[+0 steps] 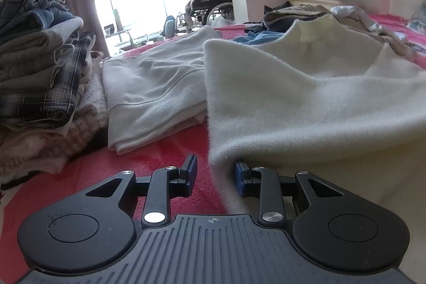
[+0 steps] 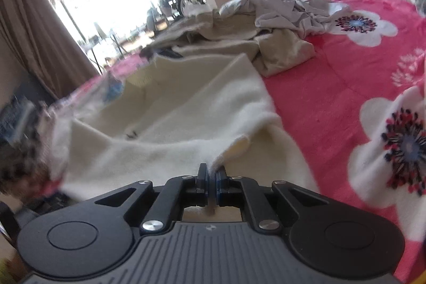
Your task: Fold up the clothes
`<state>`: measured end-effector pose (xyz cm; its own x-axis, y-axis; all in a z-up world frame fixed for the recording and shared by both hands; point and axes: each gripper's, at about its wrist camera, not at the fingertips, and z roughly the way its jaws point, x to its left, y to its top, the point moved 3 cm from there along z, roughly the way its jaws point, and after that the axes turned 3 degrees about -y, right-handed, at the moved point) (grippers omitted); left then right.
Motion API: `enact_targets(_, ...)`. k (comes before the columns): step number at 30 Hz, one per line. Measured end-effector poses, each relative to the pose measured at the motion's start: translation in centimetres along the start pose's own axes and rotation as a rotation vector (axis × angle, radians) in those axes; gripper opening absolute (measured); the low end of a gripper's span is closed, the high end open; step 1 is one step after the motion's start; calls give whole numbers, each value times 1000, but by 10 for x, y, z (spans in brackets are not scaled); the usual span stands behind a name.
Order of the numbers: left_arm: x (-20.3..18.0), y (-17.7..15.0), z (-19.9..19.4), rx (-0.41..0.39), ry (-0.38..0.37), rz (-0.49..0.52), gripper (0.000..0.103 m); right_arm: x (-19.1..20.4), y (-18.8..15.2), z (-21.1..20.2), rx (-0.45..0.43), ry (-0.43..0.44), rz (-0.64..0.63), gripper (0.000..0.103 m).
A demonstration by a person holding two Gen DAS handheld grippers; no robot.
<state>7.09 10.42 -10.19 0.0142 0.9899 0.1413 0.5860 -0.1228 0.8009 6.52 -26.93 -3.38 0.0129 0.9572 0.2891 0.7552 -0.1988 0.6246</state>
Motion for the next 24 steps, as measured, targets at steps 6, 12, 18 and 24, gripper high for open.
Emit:
enact_targets(6, 4, -7, -17, 12, -22, 63, 35, -35, -26, 19, 168, -149, 65, 17)
enact_targets(12, 23, 4, -53, -13, -51, 4, 36, -30, -8, -15, 15, -156, 15, 19)
enact_targets(18, 2, 35, -44, -78, -112, 5, 36, 48, 22, 18, -48, -27, -277, 19)
enact_targets(24, -19, 32, 12, 32, -121, 8, 37, 89, 29, 70, -16, 94, -362, 19)
